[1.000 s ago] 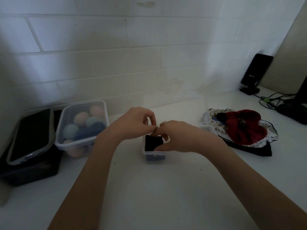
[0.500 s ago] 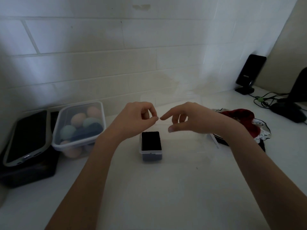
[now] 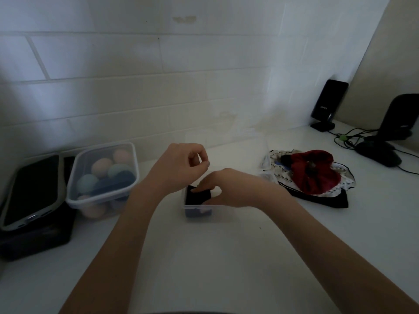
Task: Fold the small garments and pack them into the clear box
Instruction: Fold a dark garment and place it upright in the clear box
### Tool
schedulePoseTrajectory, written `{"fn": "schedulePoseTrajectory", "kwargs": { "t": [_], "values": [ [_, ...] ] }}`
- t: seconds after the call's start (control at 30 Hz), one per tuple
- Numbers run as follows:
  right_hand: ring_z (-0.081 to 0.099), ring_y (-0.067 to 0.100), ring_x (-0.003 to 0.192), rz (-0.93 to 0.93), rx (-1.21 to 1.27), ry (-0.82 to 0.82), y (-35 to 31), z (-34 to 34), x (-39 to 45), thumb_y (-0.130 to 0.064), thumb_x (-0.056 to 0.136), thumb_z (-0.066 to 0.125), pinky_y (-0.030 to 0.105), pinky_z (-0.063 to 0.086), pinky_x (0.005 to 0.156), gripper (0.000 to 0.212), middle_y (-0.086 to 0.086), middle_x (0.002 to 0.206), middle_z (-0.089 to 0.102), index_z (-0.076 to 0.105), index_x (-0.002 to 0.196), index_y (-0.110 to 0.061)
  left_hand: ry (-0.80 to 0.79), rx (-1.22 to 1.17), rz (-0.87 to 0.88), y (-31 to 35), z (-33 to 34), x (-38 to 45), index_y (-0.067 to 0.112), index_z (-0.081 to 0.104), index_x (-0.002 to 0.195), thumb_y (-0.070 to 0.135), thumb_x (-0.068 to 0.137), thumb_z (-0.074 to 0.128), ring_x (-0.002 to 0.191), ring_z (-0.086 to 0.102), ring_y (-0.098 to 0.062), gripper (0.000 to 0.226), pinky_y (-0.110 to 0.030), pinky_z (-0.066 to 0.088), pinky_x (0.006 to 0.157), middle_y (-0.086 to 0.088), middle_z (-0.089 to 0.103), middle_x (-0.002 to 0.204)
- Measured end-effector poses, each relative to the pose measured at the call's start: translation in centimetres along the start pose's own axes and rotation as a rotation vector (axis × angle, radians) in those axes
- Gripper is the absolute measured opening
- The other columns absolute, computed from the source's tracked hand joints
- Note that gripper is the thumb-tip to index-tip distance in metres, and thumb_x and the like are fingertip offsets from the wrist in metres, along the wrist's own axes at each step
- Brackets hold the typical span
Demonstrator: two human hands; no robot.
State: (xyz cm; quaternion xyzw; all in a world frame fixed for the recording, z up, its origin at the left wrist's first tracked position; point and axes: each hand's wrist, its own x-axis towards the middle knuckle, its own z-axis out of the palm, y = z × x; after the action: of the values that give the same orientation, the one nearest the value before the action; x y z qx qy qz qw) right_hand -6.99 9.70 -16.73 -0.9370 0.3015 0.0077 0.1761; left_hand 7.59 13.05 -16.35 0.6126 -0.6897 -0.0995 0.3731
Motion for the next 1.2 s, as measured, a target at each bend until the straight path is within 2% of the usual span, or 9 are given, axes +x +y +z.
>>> {"fn": "schedulePoseTrajectory", "kwargs": {
  "t": [0.1, 0.23, 0.47, 0.63, 0.8, 0.87, 0.97, 1.1, 1.2],
  "values": [
    [0.060, 0.029, 0.102, 0.030, -0.106, -0.030, -1.1, -0.1, 0.5, -0.040, 0.090, 0.050, 0.040, 0.049, 0.091, 0.036, 0.011, 0.112, 0.065, 0.065, 0.114, -0.018, -0.016, 0.028, -0.006, -0.2, 0.5, 0.1, 0.017, 0.063, 0.068, 0.010, 0.078, 0.064, 0.046, 0.049, -0.005, 0.012, -0.023, 0.039, 0.055, 0.007, 0.057, 0.048],
    [0.060, 0.027, 0.102, 0.037, -0.261, -0.010, -1.7, 0.3, 1.1, -0.052, 0.091, 0.039, 0.035, 0.045, 0.080, 0.044, 0.007, 0.112, 0.064, 0.060, 0.116, -0.022, 0.068, 0.043, -0.013, -0.6, 1.3, 0.0, 0.017, 0.061, 0.069, 0.013, 0.078, 0.062, 0.052, 0.051, -0.011, 0.010, -0.030, 0.045, 0.061, 0.007, 0.055, 0.050],
    [0.051, 0.027, 0.121, 0.030, -0.209, -0.084, -2.0, -0.4, -0.5, -0.041, 0.096, 0.038, 0.034, 0.040, 0.091, 0.048, 0.007, 0.139, 0.050, 0.042, 0.135, -0.015, 0.082, 0.042, -0.047, -0.6, 2.1, 0.1, 0.026, 0.058, 0.066, 0.019, 0.077, 0.063, 0.057, 0.055, -0.012, 0.014, -0.032, 0.048, 0.064, 0.007, 0.055, 0.052],
    [0.051, 0.026, 0.121, 0.022, -0.226, -0.065, -2.0, -0.3, -0.6, -0.043, 0.096, 0.037, 0.034, 0.041, 0.092, 0.046, 0.006, 0.139, 0.050, 0.044, 0.135, -0.021, 0.071, 0.044, -0.071, -0.4, 2.2, 0.1, 0.029, 0.058, 0.065, 0.021, 0.077, 0.064, 0.057, 0.055, -0.011, 0.016, -0.032, 0.049, 0.064, 0.009, 0.056, 0.052],
    [0.059, 0.020, 0.104, 0.004, -0.024, 0.088, -0.3, 0.4, -0.9, -0.037, 0.094, 0.049, 0.031, 0.044, 0.085, 0.034, 0.002, 0.126, 0.062, 0.056, 0.125, -0.027, 0.083, 0.061, -0.086, -0.4, 2.3, 0.1, 0.027, 0.059, 0.066, 0.023, 0.077, 0.063, 0.057, 0.054, -0.009, 0.013, -0.031, 0.047, 0.062, 0.009, 0.055, 0.052],
    [0.063, 0.016, 0.081, -0.028, 0.090, 0.154, 0.5, 0.2, -1.8, -0.031, 0.094, 0.052, 0.020, 0.043, 0.072, 0.029, 0.002, 0.113, 0.069, 0.063, 0.120, -0.024, 0.077, 0.079, -0.088, -0.2, 2.4, 0.0, 0.027, 0.060, 0.068, 0.024, 0.077, 0.062, 0.058, 0.055, -0.009, 0.010, -0.029, 0.045, 0.059, 0.009, 0.057, 0.053],
    [0.067, 0.005, 0.068, -0.026, 0.276, 0.329, 2.3, -0.9, -4.0, -0.024, 0.092, 0.057, 0.007, 0.046, 0.064, 0.021, -0.003, 0.094, 0.074, 0.071, 0.107, -0.019, 0.074, 0.095, -0.092, 0.0, 2.6, -0.1, 0.026, 0.061, 0.071, 0.026, 0.079, 0.060, 0.057, 0.054, -0.010, 0.008, -0.026, 0.039, 0.057, 0.007, 0.059, 0.056],
    [0.063, 0.002, 0.059, 0.182, 0.296, 0.611, 6.9, -1.6, -7.7, -0.017, 0.088, 0.062, 0.026, 0.054, 0.062, 0.014, 0.000, 0.071, 0.070, 0.073, 0.085, -0.009, 0.094, 0.058, -0.073, 0.3, 3.1, -0.2, 0.024, 0.060, 0.071, 0.024, 0.080, 0.060, 0.054, 0.050, -0.010, 0.009, -0.026, 0.039, 0.058, 0.006, 0.057, 0.054],
    [0.062, 0.007, 0.067, 0.229, 0.165, 0.646, 8.4, -1.2, -9.4, -0.021, 0.087, 0.062, 0.031, 0.054, 0.067, 0.013, -0.005, 0.075, 0.070, 0.074, 0.086, -0.015, 0.059, 0.033, -0.034, 1.3, 3.9, -0.5, 0.024, 0.060, 0.071, 0.022, 0.079, 0.061, 0.052, 0.050, -0.011, 0.008, -0.028, 0.043, 0.059, 0.006, 0.056, 0.053]
  ]
}}
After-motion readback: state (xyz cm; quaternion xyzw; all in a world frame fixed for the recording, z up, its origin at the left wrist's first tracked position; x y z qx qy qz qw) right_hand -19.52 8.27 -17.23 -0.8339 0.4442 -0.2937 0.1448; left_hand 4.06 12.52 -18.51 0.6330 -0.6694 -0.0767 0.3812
